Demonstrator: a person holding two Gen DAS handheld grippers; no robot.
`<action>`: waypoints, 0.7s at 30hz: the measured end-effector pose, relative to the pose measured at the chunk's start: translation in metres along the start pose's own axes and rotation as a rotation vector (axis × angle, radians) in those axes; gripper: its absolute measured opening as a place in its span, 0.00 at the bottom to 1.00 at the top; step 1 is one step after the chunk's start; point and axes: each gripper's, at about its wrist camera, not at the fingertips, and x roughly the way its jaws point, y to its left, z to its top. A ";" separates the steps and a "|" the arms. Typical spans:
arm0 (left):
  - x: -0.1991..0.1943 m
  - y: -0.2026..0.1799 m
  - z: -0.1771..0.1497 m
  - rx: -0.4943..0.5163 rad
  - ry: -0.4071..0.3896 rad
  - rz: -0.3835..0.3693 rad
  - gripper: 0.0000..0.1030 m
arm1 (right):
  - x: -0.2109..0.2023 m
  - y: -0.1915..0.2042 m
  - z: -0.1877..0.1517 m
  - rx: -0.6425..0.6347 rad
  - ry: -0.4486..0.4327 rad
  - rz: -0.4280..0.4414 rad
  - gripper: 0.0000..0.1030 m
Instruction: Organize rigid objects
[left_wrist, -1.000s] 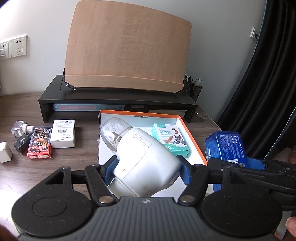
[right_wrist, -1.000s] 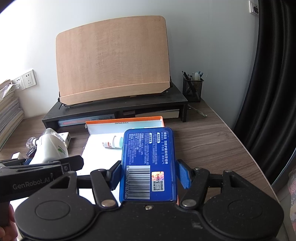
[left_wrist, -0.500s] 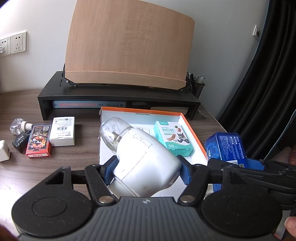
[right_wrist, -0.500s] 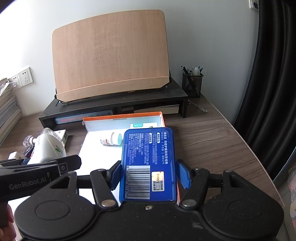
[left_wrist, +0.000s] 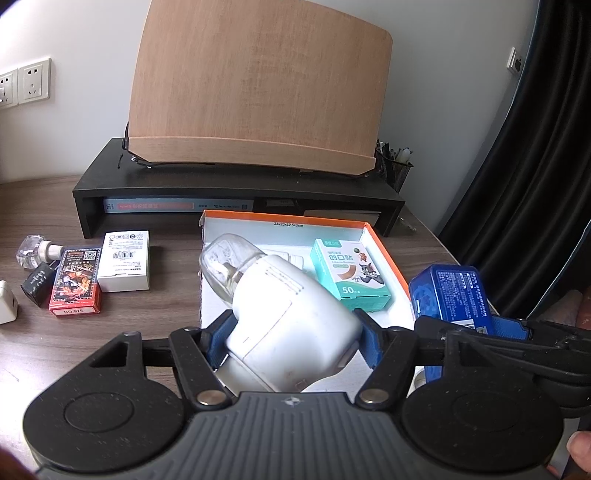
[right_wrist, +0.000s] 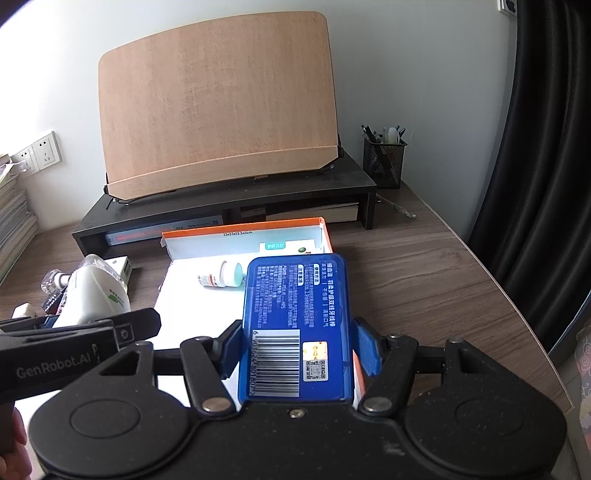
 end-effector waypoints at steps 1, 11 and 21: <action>0.000 0.000 0.000 0.000 0.000 -0.001 0.66 | 0.001 0.000 0.000 0.000 0.002 -0.001 0.72; 0.005 0.005 0.001 0.003 0.010 -0.008 0.66 | 0.009 0.001 -0.002 0.007 0.029 -0.002 0.72; 0.011 0.010 0.003 0.001 0.021 -0.008 0.66 | 0.017 0.007 -0.003 0.004 0.048 0.000 0.72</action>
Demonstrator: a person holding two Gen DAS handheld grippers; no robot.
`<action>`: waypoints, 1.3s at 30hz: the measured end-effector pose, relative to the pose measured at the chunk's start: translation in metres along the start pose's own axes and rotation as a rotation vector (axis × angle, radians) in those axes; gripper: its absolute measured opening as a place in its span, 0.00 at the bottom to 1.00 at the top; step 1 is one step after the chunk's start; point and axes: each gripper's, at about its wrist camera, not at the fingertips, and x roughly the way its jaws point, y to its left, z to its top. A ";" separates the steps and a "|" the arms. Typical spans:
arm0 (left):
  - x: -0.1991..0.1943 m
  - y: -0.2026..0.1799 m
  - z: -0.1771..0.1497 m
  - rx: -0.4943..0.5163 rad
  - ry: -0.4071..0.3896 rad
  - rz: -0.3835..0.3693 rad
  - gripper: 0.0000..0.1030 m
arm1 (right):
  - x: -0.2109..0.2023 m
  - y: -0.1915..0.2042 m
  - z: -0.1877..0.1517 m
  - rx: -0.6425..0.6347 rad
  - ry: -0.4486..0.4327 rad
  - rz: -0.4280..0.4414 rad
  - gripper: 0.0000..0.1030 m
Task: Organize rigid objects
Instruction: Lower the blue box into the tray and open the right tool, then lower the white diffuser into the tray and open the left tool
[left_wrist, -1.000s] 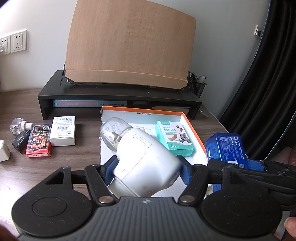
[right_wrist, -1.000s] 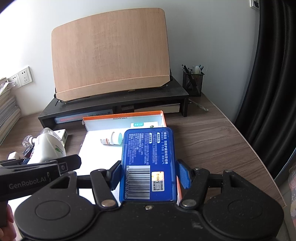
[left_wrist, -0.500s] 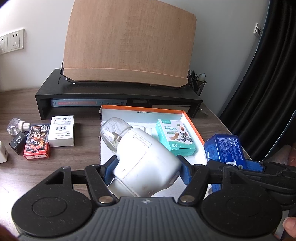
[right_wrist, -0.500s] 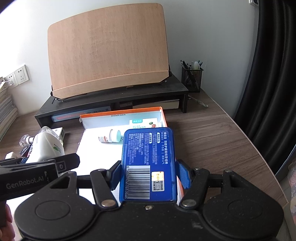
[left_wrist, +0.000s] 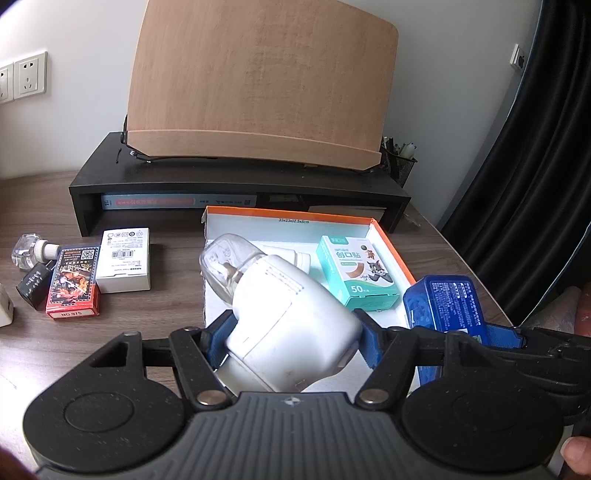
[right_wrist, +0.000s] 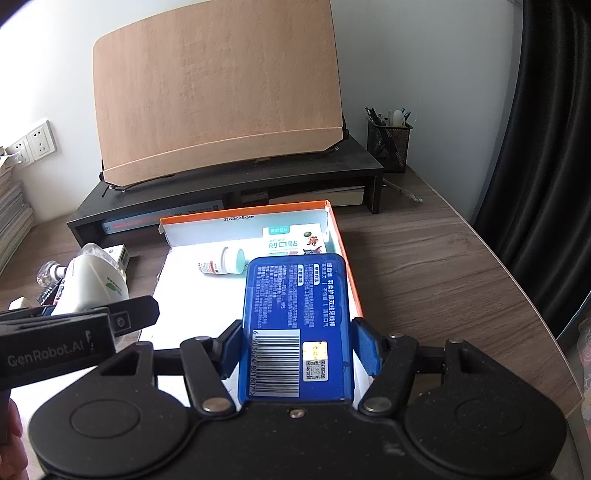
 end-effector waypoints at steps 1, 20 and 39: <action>0.001 0.000 0.000 0.000 0.001 0.001 0.66 | 0.001 0.000 0.000 0.000 0.003 -0.001 0.72; 0.022 0.008 0.009 -0.001 0.039 -0.029 0.66 | 0.018 0.014 -0.005 -0.047 0.046 -0.010 0.69; 0.064 -0.009 0.016 0.028 0.098 -0.084 0.66 | -0.003 -0.007 -0.009 -0.074 -0.002 0.008 0.78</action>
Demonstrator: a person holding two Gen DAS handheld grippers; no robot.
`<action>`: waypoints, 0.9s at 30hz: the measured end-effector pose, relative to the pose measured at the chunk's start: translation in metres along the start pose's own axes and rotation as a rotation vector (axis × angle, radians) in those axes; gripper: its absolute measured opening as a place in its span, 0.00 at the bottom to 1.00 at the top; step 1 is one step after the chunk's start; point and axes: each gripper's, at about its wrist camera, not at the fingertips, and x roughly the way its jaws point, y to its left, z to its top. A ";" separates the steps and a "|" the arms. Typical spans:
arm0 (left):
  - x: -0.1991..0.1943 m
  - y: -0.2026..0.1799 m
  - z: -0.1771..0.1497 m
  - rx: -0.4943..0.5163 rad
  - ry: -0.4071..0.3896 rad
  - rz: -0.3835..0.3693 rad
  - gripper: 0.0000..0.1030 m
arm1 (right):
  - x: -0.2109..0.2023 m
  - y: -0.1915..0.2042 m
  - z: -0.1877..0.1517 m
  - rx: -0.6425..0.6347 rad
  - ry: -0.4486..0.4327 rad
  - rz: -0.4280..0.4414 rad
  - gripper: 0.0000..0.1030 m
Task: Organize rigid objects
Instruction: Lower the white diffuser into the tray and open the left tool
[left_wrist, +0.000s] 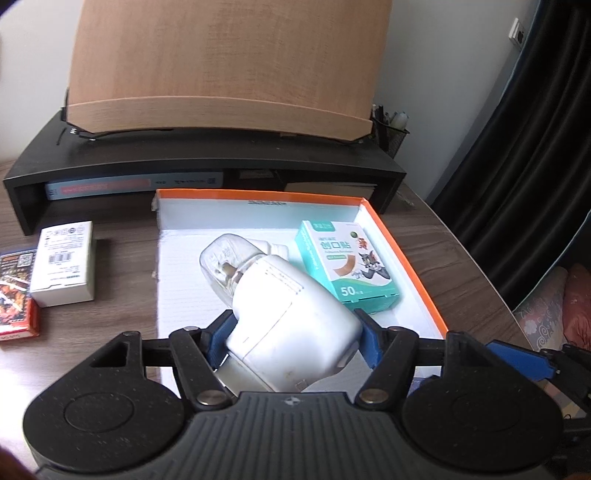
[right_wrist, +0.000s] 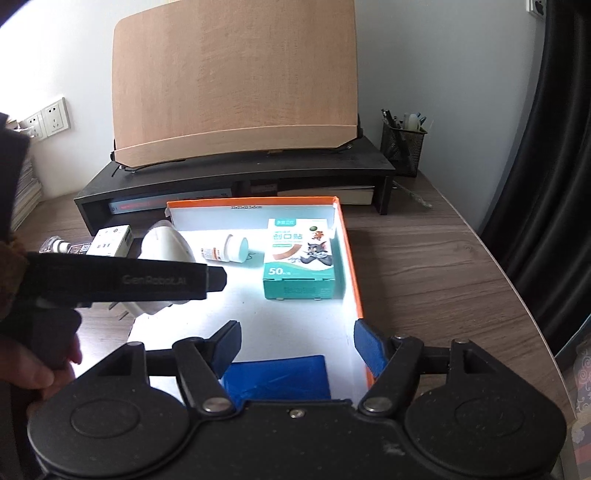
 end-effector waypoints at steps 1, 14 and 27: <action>0.003 -0.002 0.000 0.004 0.003 -0.005 0.66 | -0.002 -0.001 -0.001 0.001 -0.005 -0.002 0.78; 0.005 -0.015 0.002 0.027 0.020 -0.026 0.71 | -0.040 -0.011 -0.005 0.023 -0.120 0.029 0.88; -0.058 0.015 0.003 -0.041 -0.018 0.109 0.83 | -0.048 0.026 0.003 0.015 -0.122 0.079 0.88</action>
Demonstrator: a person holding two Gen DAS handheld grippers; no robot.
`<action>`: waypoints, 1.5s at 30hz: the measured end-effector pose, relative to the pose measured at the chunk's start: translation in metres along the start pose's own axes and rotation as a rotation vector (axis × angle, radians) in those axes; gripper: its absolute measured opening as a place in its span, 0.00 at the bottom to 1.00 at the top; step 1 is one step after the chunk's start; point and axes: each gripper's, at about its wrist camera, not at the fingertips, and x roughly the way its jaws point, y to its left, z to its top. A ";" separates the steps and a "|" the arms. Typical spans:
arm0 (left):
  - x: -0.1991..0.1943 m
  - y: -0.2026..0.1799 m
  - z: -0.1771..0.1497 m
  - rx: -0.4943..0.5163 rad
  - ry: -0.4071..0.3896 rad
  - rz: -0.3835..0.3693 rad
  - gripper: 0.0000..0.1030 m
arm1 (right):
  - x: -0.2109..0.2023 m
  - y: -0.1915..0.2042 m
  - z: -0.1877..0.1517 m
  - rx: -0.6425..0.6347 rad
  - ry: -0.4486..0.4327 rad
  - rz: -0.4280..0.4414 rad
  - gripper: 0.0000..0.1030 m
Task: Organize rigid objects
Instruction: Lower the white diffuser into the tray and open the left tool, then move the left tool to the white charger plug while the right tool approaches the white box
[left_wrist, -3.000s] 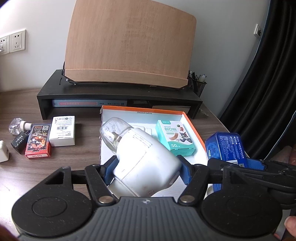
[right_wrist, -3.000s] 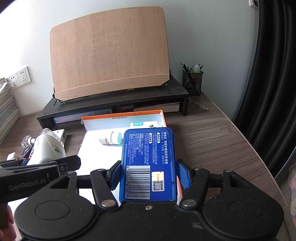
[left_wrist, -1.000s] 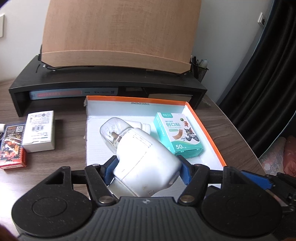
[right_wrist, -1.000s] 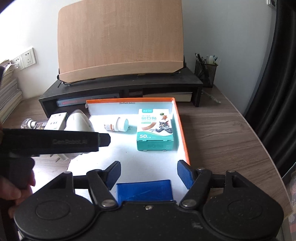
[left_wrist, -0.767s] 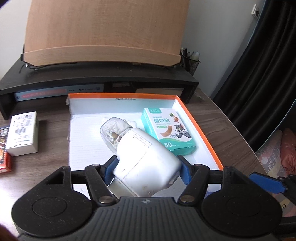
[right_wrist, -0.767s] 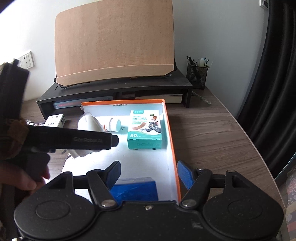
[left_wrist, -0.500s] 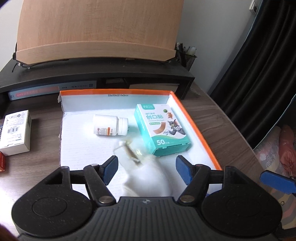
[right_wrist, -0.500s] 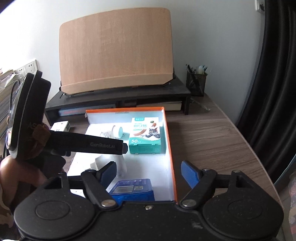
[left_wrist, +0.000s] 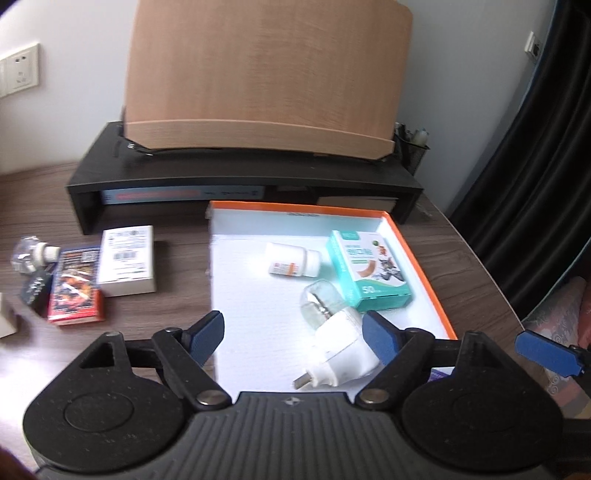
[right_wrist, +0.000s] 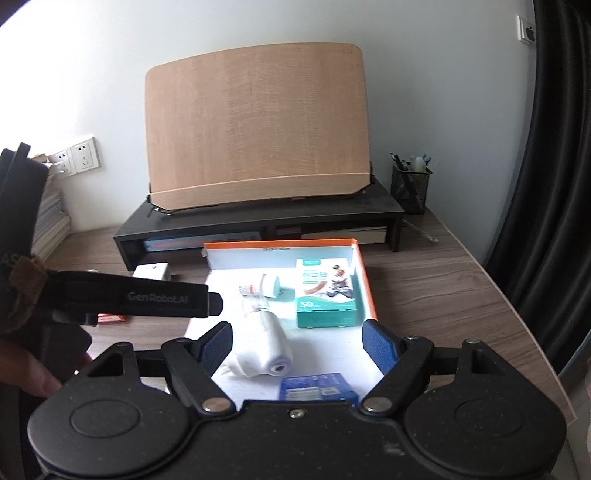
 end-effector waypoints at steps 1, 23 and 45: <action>-0.004 0.004 -0.001 -0.005 -0.004 0.011 0.84 | 0.000 0.004 0.001 -0.002 -0.002 0.007 0.88; -0.068 0.101 -0.026 -0.191 -0.056 0.207 0.89 | 0.020 0.096 0.007 -0.125 0.032 0.199 0.88; -0.089 0.167 -0.042 -0.322 -0.057 0.310 0.93 | 0.044 0.137 0.004 -0.163 0.076 0.256 0.88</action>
